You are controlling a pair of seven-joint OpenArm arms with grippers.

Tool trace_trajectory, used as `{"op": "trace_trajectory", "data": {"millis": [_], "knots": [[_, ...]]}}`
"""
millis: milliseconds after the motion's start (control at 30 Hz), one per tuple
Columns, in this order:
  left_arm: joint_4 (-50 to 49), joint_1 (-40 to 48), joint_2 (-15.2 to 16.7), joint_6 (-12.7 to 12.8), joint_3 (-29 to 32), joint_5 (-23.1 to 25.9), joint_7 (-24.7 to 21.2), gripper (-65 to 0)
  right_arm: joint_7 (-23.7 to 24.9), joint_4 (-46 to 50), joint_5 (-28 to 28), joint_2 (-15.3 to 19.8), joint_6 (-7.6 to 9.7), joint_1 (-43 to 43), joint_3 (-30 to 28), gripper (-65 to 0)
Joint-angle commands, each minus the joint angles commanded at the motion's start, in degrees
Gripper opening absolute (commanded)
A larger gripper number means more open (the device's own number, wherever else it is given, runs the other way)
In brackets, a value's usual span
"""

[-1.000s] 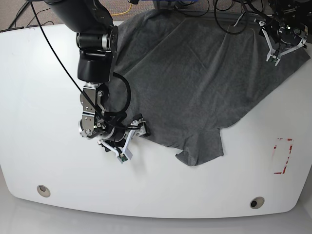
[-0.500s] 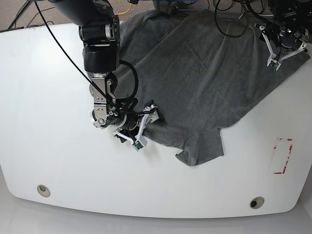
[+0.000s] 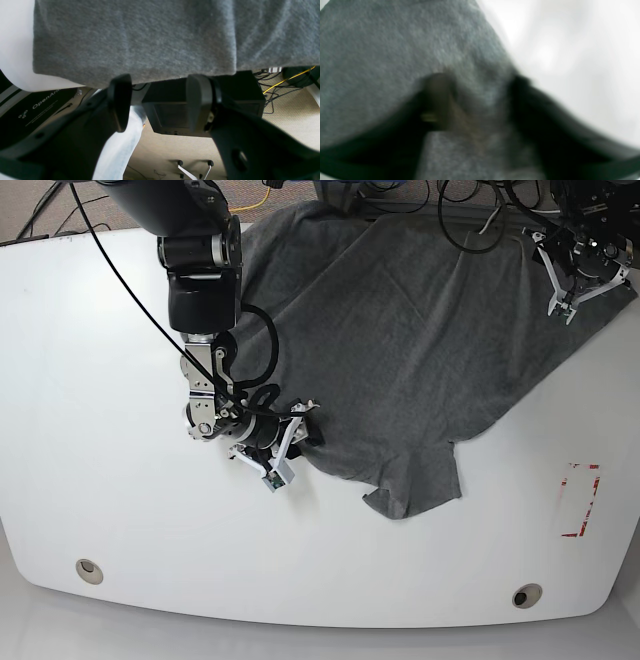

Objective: Layout the t-shirt on the table in an organized manner, then fold the t-shirt properly
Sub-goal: 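Drag the held hem with the right gripper across the table, then move the left gripper down to the shirt's opposite edge and grasp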

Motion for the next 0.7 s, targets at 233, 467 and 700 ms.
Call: {"op": "trace_trajectory", "data": {"millis": [233, 467, 700], "knots": [[0.00, 0.00, 0.00, 0.00, 0.00, 0.00, 0.00, -32.4, 4.66, -8.62, 0.44, 3.60, -0.04, 3.25, 0.35, -63.1], [0.00, -0.09, 0.00, 0.00, 0.00, 0.00, 0.00, -32.4, 10.55, -17.49, 0.35, 8.09, -3.03, 7.82, 5.36, -63.1], [0.09, -2.55, 0.35, 0.00, -0.09, 0.00, 0.00, -32.2, 13.71, -21.89, 0.35, 11.43, -3.03, 11.34, 5.36, -63.1]]}}
